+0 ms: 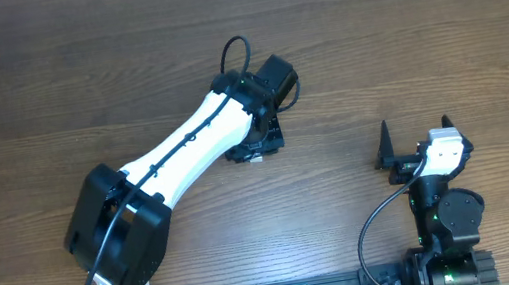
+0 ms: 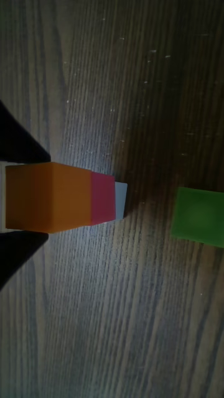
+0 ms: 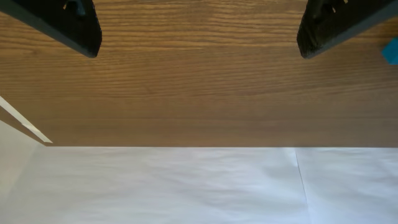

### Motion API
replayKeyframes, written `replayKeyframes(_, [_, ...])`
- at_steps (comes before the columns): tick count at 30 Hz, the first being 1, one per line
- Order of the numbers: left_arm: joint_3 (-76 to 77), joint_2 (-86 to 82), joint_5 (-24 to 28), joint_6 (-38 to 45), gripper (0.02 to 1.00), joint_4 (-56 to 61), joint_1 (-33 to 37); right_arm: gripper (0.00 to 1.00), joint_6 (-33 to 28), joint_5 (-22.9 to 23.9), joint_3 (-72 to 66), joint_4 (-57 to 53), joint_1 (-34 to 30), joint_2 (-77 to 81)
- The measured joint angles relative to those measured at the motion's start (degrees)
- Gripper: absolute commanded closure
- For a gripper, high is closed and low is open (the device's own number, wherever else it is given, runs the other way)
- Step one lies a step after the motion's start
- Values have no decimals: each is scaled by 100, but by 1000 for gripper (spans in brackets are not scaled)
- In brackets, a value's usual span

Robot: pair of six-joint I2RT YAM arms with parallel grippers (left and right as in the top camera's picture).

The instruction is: Stack Cubes

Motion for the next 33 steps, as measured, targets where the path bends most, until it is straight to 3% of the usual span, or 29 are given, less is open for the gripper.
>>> replayKeyframes(4, [0, 0, -17, 0, 568, 0, 0, 7, -4, -2, 0, 0, -2, 0])
replayKeyframes(6, [0, 2, -17, 0, 463, 2, 0, 7, -2, 0, 0, 0, -2, 0])
replayKeyframes(7, [0, 2, -20, -13, 297, 50, 0, 9, -9, -2, 0, 0, 0, 0])
replayKeyframes(9, [0, 0, -44, -13, 141, 144, 0, 9, -2, 0, 0, 0, -2, 0])
replayKeyframes(13, [-4, -37, -358, -68, 25, 837, 22, 9, -7, -2, 0, 0, 0, 0])
replayKeyframes(19, [-4, -686, -922, -138, 25, 1403, 428, 9, -7, -2, 0, 0, -2, 0])
replayKeyframes(26, [-369, -2404, -2229, 111, 53, 2214, 992, 7, -7, 0, 0, 0, -2, 0])
replayKeyframes(30, [-1102, -3499, -2358, 695, 106, 3246, 1276, 7, -7, 0, 0, 0, -2, 0])
replayKeyframes(33, [-1711, -4350, -2131, 1386, 126, 3829, 1698, 7, -4, -2, 0, 0, -2, 0])
